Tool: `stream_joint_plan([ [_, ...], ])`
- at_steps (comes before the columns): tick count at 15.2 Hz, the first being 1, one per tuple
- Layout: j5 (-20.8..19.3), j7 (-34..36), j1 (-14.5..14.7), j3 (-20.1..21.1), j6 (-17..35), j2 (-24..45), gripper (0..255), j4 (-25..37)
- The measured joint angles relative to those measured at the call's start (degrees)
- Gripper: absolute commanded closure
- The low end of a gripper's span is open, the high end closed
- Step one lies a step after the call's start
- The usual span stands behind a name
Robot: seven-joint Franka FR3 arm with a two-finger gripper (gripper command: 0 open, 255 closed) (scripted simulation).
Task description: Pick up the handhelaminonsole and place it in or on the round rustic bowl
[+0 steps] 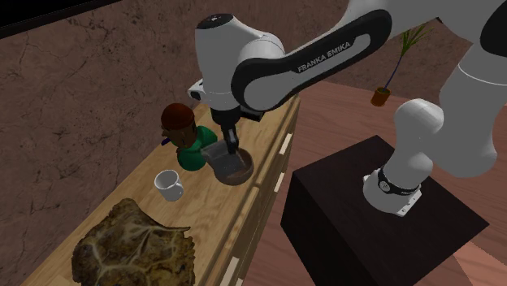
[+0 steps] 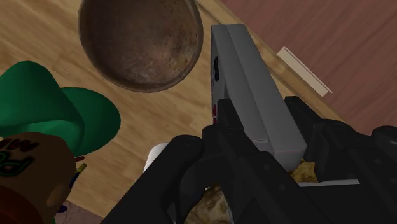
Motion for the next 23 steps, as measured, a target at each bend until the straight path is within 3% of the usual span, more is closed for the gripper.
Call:
stream_joint_plan([
  [8, -0.76, -9.92, -5.35, -4.98, -2.44, -2.84, 255, -0.28],
  [23, 1.21, -12.27, -6.09, -5.33, 7.85, 1.34, 255, -6.77],
])
